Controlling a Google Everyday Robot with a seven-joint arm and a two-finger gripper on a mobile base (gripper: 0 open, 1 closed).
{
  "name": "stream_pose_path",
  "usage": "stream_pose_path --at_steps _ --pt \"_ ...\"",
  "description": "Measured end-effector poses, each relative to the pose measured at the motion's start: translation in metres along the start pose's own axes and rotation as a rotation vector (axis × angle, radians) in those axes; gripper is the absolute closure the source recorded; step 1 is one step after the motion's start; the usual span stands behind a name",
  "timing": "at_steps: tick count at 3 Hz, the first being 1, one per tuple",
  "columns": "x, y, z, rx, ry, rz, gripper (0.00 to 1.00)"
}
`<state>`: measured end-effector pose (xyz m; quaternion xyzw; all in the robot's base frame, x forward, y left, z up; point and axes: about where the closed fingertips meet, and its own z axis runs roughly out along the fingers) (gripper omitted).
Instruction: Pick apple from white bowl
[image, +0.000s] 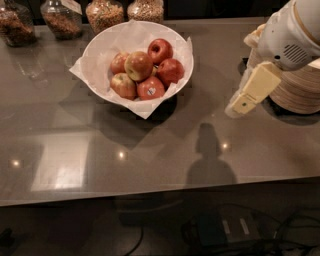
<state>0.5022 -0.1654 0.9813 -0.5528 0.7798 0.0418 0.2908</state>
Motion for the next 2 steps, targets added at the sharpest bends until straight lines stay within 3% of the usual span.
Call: stream_pose_path --at_steps 1,2 --pt "-0.043 -0.023 0.026 0.008 -0.140 0.048 0.00" --pt "-0.086 -0.040 0.048 -0.006 -0.243 0.050 0.00"
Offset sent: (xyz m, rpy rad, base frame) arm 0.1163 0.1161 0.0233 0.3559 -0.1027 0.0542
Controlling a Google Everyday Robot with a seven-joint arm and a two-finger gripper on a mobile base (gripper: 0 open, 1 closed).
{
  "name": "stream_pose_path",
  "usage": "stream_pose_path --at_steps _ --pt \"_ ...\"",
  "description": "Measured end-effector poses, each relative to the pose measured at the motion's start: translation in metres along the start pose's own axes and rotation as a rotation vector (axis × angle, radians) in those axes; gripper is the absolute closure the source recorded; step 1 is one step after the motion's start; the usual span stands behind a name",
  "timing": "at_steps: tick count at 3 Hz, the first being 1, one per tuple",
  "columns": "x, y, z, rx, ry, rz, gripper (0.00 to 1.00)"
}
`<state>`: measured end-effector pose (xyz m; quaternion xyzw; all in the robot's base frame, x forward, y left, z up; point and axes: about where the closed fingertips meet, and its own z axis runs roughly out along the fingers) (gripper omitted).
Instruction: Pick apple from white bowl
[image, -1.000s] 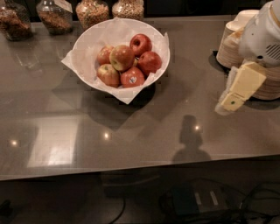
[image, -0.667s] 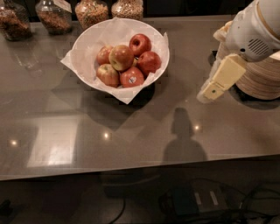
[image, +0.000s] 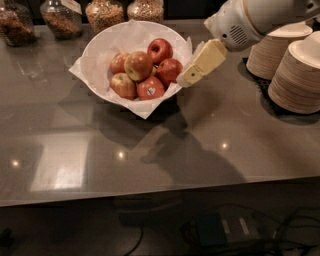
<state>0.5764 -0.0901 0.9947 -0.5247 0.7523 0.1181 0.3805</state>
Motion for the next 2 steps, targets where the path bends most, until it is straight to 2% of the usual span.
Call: stream_pose_path --at_steps 1,2 --pt "-0.034 -0.009 0.031 -0.040 -0.066 -0.028 0.00" --pt "-0.073 -0.025 0.094 -0.097 -0.091 -0.022 0.00"
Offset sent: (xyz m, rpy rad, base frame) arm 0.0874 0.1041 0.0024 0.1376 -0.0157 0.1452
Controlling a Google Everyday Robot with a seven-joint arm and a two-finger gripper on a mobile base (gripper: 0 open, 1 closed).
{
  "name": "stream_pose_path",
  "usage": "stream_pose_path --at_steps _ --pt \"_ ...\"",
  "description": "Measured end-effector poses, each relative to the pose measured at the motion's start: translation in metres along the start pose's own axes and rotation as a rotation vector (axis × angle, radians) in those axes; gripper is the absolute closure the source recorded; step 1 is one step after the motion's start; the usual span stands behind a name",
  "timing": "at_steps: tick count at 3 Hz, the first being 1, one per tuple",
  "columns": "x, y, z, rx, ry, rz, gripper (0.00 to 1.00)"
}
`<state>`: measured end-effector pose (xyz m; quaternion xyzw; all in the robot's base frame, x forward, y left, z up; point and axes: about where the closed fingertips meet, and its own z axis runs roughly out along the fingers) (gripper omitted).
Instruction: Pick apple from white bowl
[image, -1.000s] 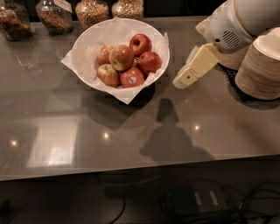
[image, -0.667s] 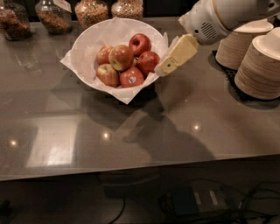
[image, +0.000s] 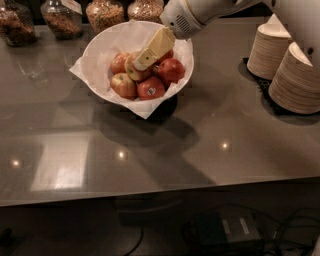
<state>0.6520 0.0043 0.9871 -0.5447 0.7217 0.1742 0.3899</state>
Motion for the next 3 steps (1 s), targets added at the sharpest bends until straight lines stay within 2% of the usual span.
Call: stream_pose_path --at_steps 1,2,3 --pt "-0.003 0.001 0.003 -0.005 -0.002 -0.001 0.00" --pt "0.002 0.001 0.008 0.013 -0.009 0.001 0.00" --pt "0.010 0.003 0.022 0.029 -0.046 0.037 0.00"
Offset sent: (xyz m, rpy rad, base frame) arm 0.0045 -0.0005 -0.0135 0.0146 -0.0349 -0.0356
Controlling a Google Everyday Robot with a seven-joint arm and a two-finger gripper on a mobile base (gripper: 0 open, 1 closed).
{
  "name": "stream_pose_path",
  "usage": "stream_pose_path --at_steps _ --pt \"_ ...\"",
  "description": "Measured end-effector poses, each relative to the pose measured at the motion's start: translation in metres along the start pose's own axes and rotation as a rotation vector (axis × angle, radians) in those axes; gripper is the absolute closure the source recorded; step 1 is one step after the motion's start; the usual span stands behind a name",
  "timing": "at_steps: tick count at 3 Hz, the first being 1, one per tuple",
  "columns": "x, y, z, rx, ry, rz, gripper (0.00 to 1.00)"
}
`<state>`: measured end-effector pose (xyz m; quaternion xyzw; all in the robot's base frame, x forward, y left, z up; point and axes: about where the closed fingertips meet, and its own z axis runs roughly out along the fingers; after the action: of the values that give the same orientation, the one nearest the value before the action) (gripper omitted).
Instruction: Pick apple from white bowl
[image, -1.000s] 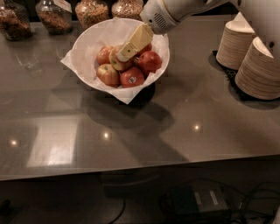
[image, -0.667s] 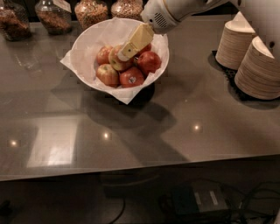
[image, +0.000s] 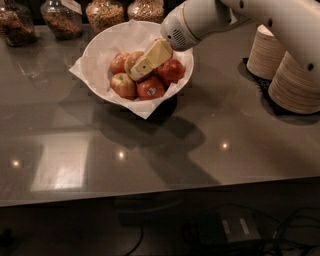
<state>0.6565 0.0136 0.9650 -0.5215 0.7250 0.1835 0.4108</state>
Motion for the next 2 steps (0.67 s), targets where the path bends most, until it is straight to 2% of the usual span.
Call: stream_pose_path --at_steps 1,2 --pt "0.006 0.001 0.016 0.008 -0.039 0.035 0.01" --pt "0.010 0.002 0.028 0.008 -0.065 0.068 0.18"
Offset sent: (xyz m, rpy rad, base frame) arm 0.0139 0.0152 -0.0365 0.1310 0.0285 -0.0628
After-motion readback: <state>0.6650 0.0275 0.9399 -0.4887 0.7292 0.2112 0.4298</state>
